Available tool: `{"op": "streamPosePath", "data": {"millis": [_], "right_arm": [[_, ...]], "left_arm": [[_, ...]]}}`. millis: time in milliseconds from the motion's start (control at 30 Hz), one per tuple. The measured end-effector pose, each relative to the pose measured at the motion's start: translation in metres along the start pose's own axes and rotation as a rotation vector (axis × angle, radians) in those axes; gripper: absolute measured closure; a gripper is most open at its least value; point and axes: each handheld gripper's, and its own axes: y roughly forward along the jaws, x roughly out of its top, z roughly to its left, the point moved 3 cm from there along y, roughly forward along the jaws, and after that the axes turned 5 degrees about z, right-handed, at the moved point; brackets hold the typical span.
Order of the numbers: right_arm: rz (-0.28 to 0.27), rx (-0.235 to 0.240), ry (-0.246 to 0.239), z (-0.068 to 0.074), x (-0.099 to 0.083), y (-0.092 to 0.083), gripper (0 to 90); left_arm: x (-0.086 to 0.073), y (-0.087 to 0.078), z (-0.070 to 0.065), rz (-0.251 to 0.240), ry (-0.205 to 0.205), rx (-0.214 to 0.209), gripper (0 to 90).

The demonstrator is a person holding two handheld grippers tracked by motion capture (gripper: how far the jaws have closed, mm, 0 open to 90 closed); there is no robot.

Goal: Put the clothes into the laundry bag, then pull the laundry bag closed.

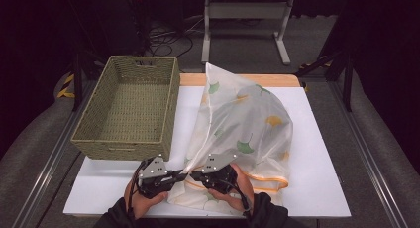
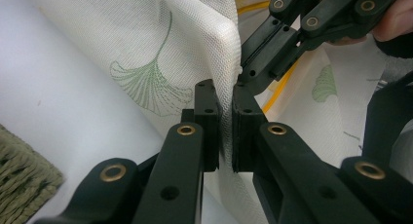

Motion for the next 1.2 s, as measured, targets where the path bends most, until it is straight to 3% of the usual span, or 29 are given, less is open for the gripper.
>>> {"op": "streamPosePath", "data": {"millis": [200,467,633,733,1033,1133,1200], "right_arm": [[-0.007,0.011,-0.008,0.001,0.004,0.003,90.0],[-0.011,0.024,-0.009,0.001,0.006,0.004,90.0],[-0.015,0.02,-0.022,0.001,0.007,0.004,90.0],[-0.008,0.018,-0.018,0.001,0.008,0.005,90.0],[-0.008,0.013,-0.004,-0.002,0.011,0.005,90.0],[-0.006,0.012,-0.006,0.0,0.011,0.005,90.0],[-0.006,0.013,-0.005,0.0,0.011,0.004,90.0]], "left_arm": [[-0.003,-0.008,0.003,-0.035,-0.024,-0.009,85.9],[-0.005,-0.011,0.004,-0.052,-0.02,-0.003,87.4],[-0.007,-0.011,0.007,-0.077,-0.069,-0.031,87.5],[-0.007,-0.012,0.005,-0.071,-0.052,0.002,87.5],[-0.007,-0.015,0.006,-0.091,-0.077,0.027,87.6],[-0.006,-0.017,0.005,-0.094,-0.07,0.042,87.7],[-0.005,-0.017,0.003,-0.088,-0.04,0.059,87.7]]}}
